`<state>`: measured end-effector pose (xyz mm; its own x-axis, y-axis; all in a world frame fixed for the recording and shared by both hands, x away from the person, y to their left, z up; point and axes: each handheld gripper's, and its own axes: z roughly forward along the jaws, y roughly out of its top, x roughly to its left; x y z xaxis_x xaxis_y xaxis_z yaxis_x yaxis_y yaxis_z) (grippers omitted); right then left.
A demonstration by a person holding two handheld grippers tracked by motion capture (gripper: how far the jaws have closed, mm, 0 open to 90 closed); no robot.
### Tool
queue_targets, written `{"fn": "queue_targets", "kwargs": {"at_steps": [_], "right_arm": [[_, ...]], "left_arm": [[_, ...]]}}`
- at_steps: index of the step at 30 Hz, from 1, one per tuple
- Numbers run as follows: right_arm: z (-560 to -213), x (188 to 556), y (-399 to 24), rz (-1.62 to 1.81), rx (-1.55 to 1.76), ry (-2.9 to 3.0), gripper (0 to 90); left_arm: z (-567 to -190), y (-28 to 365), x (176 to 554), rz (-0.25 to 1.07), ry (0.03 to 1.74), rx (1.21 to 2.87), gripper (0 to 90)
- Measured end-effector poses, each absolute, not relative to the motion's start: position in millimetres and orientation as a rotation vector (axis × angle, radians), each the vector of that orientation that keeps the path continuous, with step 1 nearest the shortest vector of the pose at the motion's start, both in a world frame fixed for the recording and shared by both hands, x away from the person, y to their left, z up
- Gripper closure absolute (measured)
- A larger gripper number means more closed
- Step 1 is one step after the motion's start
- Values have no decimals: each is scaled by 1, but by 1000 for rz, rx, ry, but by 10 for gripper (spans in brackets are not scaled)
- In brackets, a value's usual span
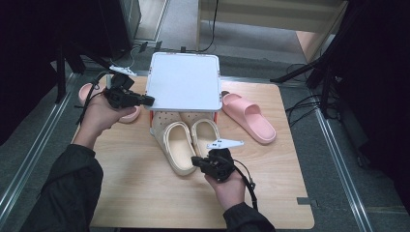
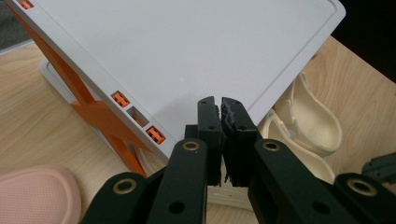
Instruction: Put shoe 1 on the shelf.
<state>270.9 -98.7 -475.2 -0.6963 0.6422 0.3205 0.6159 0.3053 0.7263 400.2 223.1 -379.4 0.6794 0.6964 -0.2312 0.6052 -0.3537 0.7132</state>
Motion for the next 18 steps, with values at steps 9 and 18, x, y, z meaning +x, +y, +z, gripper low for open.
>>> {"fn": "queue_targets", "kwargs": {"at_steps": [9,18], "right_arm": [[-502,256,-94,1307,1154,2625,900],[-518,261,-87,1220,1155,2645,900]], "left_arm": [[-379,222,400,155,994,2077,892],[-379,222,399,156,999,2079,897]]}}
